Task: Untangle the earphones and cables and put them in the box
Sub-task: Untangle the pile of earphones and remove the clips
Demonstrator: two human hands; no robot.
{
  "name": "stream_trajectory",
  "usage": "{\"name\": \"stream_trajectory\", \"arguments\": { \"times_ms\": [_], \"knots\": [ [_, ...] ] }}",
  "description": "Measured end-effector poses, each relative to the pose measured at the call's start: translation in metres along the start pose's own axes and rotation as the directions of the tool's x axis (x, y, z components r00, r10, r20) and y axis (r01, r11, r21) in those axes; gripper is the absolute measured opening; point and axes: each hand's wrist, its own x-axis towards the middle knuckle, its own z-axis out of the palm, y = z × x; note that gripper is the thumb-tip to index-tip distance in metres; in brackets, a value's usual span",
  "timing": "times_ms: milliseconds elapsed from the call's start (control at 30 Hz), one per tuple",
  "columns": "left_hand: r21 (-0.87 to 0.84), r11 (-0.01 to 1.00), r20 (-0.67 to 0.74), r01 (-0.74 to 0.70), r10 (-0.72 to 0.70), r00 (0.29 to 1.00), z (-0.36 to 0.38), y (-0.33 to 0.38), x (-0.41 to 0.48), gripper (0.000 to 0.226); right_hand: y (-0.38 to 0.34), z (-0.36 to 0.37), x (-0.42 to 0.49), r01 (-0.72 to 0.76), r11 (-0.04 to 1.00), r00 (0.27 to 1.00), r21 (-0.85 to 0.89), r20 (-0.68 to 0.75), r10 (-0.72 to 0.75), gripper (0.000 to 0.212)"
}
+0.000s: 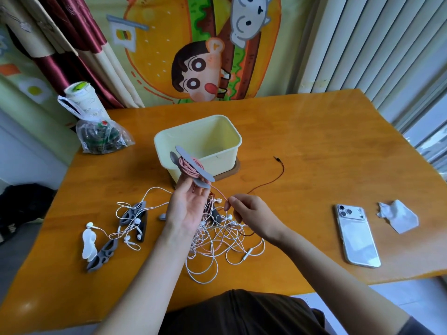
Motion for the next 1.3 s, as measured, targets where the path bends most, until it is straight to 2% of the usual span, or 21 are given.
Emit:
{"name": "stream_trajectory", "arguments": {
  "times_ms": [167,367,467,567,667,767,900,1000,1100,1200,1300],
  "knots": [
    [0.017,0.996,-0.013,-0.085,0.085,0.996,-0.008,0.018,0.006,0.029,0.001,-0.035,0.006,0.025,0.977,1.000,-0.211,0.024,-0.021,0.029],
    [0.210,0.965,0.057,-0.158,0.150,0.987,-0.002,0.009,0.001,0.030,-0.020,-0.085,0.027,0.062,0.905,0.991,-0.422,-0.085,-0.107,0.030],
    [0.217,0.956,0.072,-0.196,0.185,0.980,0.000,0.012,0.003,0.030,-0.026,-0.100,0.034,0.037,0.937,0.991,-0.346,-0.109,-0.080,0.032],
    [0.202,0.954,0.049,-0.220,0.214,0.976,-0.006,0.024,0.007,0.030,-0.018,-0.102,0.027,-0.006,0.983,1.000,-0.181,-0.017,0.003,0.024],
    [0.320,0.918,0.055,-0.234,0.228,0.972,-0.014,0.025,0.008,0.032,-0.005,-0.096,0.021,-0.083,0.996,0.995,-0.044,-0.056,0.080,0.021],
    [0.410,0.883,0.065,-0.227,0.220,0.973,-0.017,0.017,0.007,0.035,-0.007,-0.100,0.024,-0.043,0.962,0.969,-0.270,-0.247,-0.026,0.024],
    [0.421,0.884,0.066,-0.203,0.193,0.979,-0.013,0.008,0.009,0.038,-0.034,-0.112,0.026,-0.028,0.867,0.913,-0.497,-0.365,-0.180,0.020],
    [0.434,0.878,0.076,-0.203,0.189,0.979,-0.008,0.006,0.010,0.038,-0.051,-0.114,0.027,0.007,0.828,0.883,-0.561,-0.385,-0.268,0.024],
    [0.490,0.836,0.096,-0.249,0.232,0.968,-0.007,0.005,0.011,0.034,-0.049,-0.107,0.025,0.009,0.829,0.881,-0.560,-0.387,-0.271,0.023],
    [0.481,0.834,-0.002,-0.271,0.310,0.951,-0.013,0.009,0.015,0.034,-0.029,-0.087,0.014,-0.046,0.810,0.929,-0.584,-0.322,-0.180,0.020],
    [0.362,0.903,-0.249,-0.229,0.331,0.910,-0.023,0.017,0.026,0.037,-0.004,-0.058,-0.008,-0.039,0.753,0.990,-0.657,-0.128,-0.060,0.017]
  ]
}}
